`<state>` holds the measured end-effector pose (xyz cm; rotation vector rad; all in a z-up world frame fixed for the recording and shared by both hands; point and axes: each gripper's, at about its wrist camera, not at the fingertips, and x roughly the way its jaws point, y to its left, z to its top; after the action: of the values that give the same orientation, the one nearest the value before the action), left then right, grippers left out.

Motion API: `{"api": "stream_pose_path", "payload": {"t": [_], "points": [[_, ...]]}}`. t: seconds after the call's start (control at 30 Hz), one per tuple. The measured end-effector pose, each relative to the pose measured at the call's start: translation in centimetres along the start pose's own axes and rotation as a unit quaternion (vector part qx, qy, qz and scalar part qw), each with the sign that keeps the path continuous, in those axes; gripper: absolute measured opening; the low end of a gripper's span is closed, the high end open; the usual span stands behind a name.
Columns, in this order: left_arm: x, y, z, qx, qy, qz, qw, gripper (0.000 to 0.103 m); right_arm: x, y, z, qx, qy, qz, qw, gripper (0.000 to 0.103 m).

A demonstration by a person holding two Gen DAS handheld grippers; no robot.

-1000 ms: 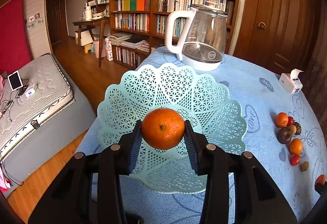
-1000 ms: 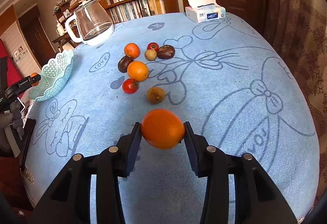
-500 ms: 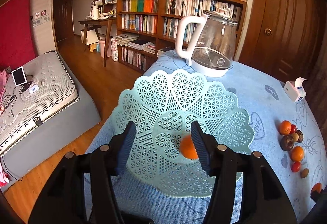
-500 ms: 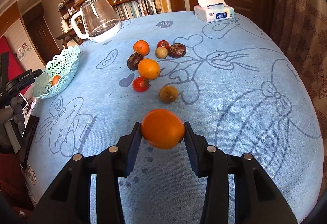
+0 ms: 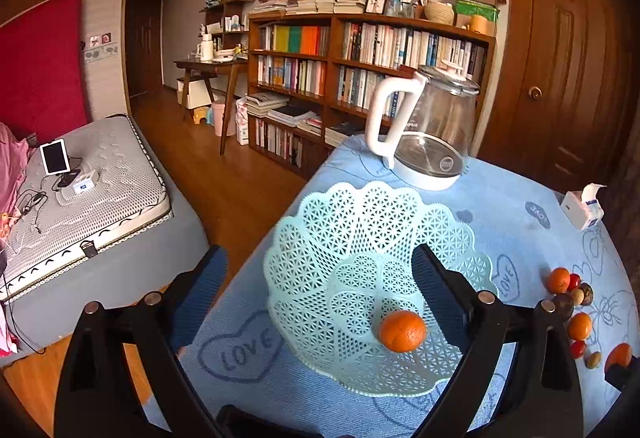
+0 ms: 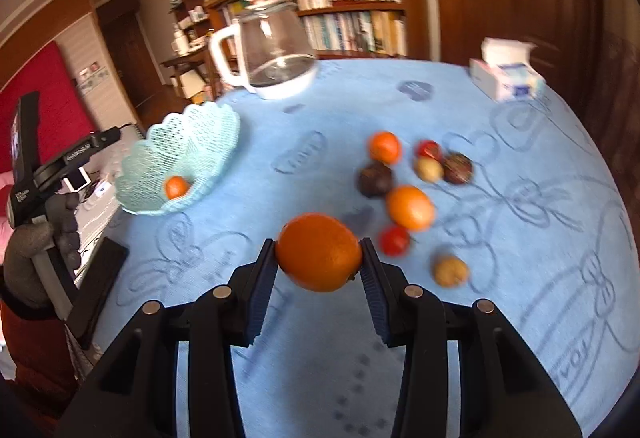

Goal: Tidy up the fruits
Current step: 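Carry the orange into the green lattice basket and open the left gripper, then lower the orange held in the right gripper into the basket and release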

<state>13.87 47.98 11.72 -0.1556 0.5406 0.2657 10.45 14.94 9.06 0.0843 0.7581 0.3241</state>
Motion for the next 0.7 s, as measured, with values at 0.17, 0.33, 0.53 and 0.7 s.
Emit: {"api": "stream_pose_path", "payload": {"t": [0.17,0.33,0.53,0.7], "points": [[-0.9,0.6,0.6,-0.003,-0.017,0.01,0.9998,0.098,2.5,4.6,3.0,-0.034,-0.009,0.046,0.998,0.042],[-1.6,1.1,1.0,-0.006,-0.026,0.012,0.9996,0.098,5.7,7.6,5.4,-0.044,-0.001,0.072,0.996,0.042],[-1.7,1.8,1.3,-0.017,-0.027,0.008,0.9995,0.098,9.0,10.0,7.1,-0.055,0.014,0.078,0.995,0.042],[-1.4,2.2,1.3,-0.025,-0.021,0.009,0.9994,0.098,11.3,10.7,7.8,-0.051,0.029,0.078,0.995,0.042]]}}
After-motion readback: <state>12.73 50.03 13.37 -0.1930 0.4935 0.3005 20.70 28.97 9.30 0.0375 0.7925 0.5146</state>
